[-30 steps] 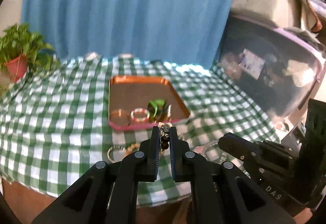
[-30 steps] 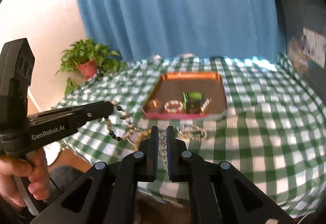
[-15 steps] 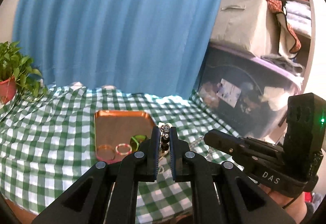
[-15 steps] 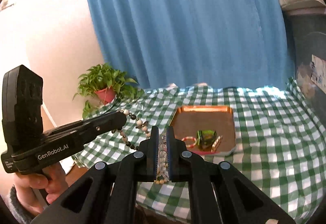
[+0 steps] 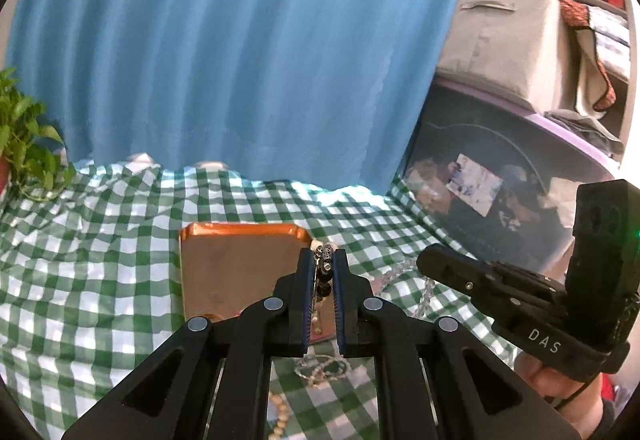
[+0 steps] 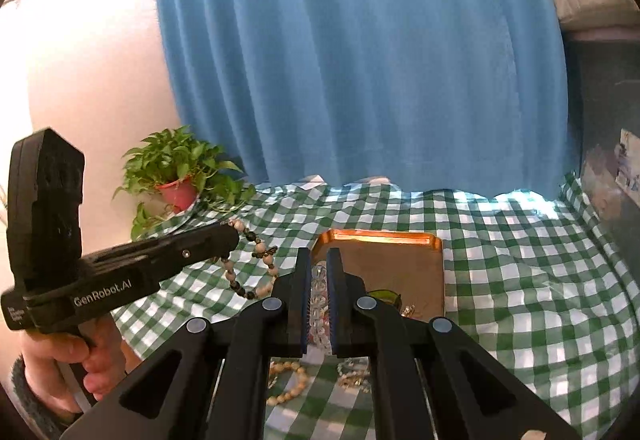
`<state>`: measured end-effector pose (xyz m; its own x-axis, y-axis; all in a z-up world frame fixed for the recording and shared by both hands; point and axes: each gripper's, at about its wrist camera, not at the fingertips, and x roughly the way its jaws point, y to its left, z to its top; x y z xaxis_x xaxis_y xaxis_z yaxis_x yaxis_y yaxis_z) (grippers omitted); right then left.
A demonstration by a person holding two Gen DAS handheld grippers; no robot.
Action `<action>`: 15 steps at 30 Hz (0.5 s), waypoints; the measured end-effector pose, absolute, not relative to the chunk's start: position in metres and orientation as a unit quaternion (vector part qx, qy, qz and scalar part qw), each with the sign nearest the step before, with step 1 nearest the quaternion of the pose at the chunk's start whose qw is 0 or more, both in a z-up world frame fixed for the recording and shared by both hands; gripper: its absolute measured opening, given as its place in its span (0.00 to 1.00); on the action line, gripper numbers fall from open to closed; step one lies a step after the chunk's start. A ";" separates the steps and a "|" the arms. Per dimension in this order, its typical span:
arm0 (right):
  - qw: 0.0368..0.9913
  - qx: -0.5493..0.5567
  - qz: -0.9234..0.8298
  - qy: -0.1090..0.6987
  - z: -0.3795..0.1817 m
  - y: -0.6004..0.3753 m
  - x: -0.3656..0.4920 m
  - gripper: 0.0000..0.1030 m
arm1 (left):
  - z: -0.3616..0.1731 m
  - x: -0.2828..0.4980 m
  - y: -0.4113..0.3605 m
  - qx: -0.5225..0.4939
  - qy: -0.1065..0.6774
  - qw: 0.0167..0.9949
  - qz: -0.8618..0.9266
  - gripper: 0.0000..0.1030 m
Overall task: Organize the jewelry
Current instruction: 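Lift the wooden bead bracelet with the left tool while the right tool carries the crystal bracelet to the tray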
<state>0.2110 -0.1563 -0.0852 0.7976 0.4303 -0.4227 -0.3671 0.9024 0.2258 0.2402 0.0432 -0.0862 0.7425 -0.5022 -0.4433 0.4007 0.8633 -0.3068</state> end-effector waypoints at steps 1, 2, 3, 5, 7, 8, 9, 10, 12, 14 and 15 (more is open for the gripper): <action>0.946 0.066 0.210 0.239 -0.087 -0.157 0.216 0.06 | -0.089 0.247 0.043 -0.097 0.265 0.928 -0.242 0.09; 0.945 0.066 0.209 0.241 -0.090 -0.157 0.226 0.06 | -0.090 0.252 0.043 -0.097 0.264 0.929 -0.241 0.09; 0.945 0.068 0.208 0.242 -0.092 -0.159 0.232 0.06 | -0.090 0.257 0.043 -0.097 0.262 0.930 -0.240 0.09; 0.945 0.075 0.207 0.241 -0.095 -0.162 0.242 0.06 | -0.090 0.266 0.046 -0.108 0.252 0.931 -0.241 0.09; 0.945 0.083 0.208 0.237 -0.097 -0.166 0.252 0.06 | -0.091 0.275 0.049 -0.123 0.245 0.929 -0.247 0.09; 0.946 0.085 0.210 0.231 -0.096 -0.168 0.255 0.06 | -0.093 0.281 0.050 -0.129 0.245 0.928 -0.250 0.09; 0.948 0.084 0.209 0.226 -0.096 -0.170 0.257 0.06 | -0.097 0.286 0.050 -0.133 0.245 0.927 -0.250 0.09; 0.950 0.082 0.206 0.221 -0.095 -0.171 0.259 0.06 | -0.101 0.293 0.049 -0.135 0.248 0.927 -0.247 0.09; 0.952 0.083 0.202 0.215 -0.099 -0.175 0.267 0.06 | -0.112 0.305 0.049 -0.143 0.254 0.925 -0.245 0.09; 0.954 0.083 0.193 0.215 -0.110 -0.178 0.277 0.06 | -0.128 0.317 0.050 -0.158 0.258 0.921 -0.243 0.09; 0.954 0.080 0.190 0.220 -0.116 -0.179 0.283 0.06 | -0.142 0.323 0.050 -0.164 0.265 0.920 -0.239 0.09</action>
